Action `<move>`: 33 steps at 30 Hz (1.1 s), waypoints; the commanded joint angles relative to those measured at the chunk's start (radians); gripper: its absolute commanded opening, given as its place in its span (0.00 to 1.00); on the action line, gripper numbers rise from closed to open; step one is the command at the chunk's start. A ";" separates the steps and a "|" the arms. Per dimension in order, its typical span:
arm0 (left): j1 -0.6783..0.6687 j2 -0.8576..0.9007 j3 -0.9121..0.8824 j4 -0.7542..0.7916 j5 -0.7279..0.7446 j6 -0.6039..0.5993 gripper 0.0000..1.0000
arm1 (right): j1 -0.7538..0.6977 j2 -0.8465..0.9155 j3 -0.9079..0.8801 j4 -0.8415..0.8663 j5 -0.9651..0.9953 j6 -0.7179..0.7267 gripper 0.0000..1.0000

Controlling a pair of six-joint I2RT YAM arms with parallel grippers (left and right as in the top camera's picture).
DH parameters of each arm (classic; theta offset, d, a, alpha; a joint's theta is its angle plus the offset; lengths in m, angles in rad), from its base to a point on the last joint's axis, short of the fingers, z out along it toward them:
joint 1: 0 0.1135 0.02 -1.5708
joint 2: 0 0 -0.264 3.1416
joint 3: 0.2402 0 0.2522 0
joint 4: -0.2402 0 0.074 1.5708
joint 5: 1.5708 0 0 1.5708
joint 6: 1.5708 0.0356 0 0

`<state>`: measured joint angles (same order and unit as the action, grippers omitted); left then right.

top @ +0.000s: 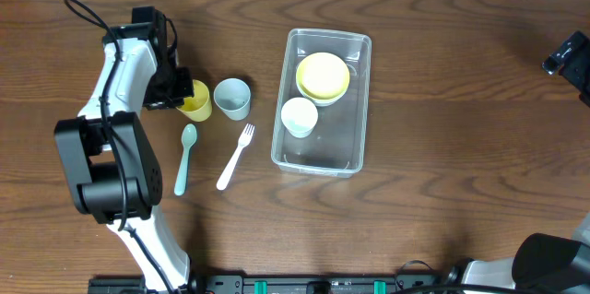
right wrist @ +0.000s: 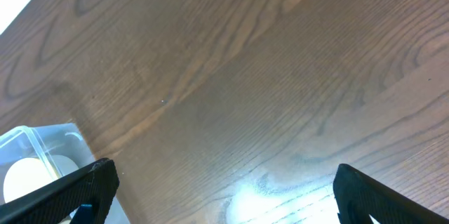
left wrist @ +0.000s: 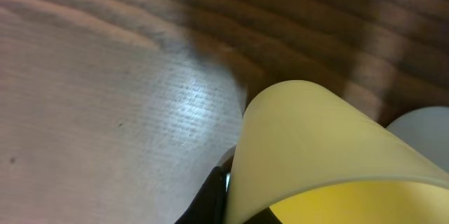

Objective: Pack container
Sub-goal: 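Move the left gripper to the yellow cup and grasp it, then carry the yellow cup with the left gripper and stack it on the green cup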

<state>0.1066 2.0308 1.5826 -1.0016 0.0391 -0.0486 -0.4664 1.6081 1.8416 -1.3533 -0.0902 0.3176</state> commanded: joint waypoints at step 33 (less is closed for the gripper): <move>-0.536 -0.136 0.105 -0.051 -0.003 -0.027 0.06 | -0.004 -0.009 0.000 -0.001 0.000 -0.012 0.99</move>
<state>-0.4294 1.8843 1.6901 -1.0512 0.0475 -0.0563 -0.4664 1.6081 1.8416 -1.3533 -0.0902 0.3176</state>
